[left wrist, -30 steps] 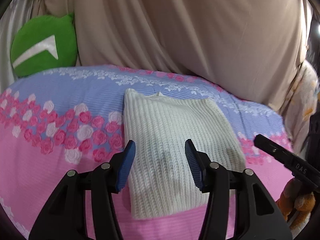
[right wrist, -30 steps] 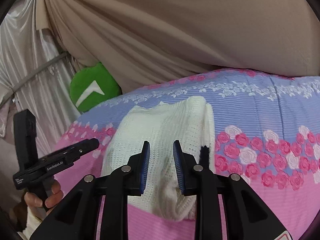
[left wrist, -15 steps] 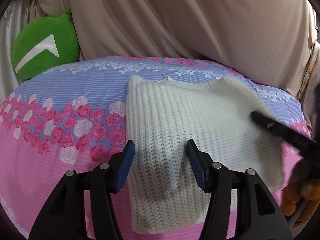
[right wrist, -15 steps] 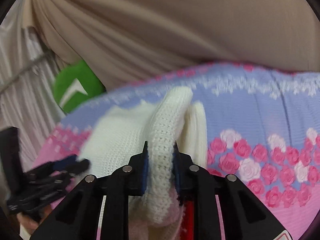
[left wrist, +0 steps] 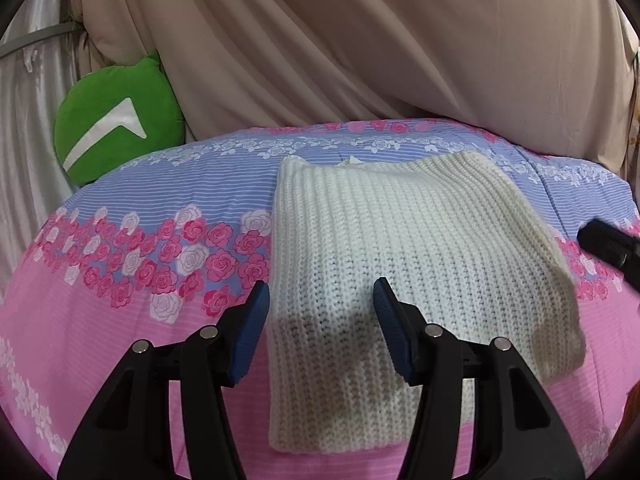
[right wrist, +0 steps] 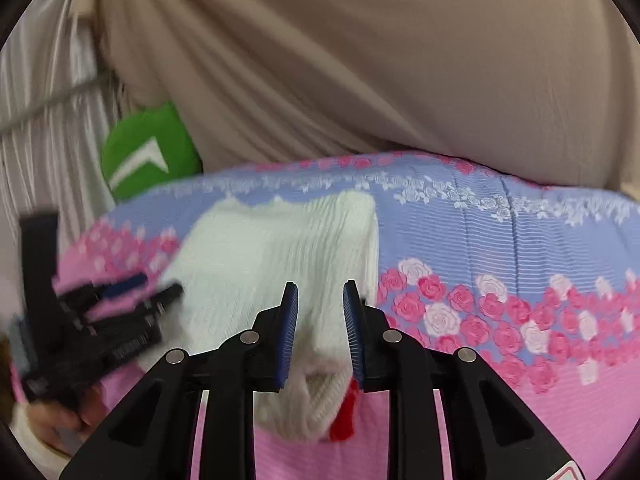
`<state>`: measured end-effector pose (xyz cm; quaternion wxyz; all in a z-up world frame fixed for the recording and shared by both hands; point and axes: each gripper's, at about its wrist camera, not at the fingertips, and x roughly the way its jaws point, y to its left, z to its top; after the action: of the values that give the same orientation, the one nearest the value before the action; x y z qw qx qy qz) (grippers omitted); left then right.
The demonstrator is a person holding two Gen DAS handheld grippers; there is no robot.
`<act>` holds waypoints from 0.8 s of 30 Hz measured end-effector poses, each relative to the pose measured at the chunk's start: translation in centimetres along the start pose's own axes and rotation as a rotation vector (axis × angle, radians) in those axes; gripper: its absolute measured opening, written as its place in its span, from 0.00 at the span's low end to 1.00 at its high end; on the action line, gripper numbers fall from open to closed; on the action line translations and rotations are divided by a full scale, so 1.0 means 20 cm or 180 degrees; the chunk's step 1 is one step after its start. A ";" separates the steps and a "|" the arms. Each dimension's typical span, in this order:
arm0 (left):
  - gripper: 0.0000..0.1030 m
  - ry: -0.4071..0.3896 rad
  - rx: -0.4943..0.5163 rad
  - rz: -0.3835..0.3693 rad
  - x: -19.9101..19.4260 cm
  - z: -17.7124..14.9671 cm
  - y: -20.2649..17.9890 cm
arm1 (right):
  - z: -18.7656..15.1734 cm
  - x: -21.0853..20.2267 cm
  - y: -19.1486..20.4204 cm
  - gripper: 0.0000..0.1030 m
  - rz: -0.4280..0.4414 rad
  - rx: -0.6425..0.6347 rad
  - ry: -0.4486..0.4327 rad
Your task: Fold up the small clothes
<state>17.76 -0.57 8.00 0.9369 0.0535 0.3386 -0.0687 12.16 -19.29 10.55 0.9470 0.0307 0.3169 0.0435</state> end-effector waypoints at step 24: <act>0.89 0.0094 -0.0231 0.0479 -0.23 -0.49 -0.12 | -0.64 -0.13 0.06 0.55 -0.0252 0.0347 0.0390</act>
<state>7.75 -1.03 3.37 0.9357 0.0458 0.3496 0.0150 2.19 -18.02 1.99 0.9237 0.0669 0.3772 -0.0095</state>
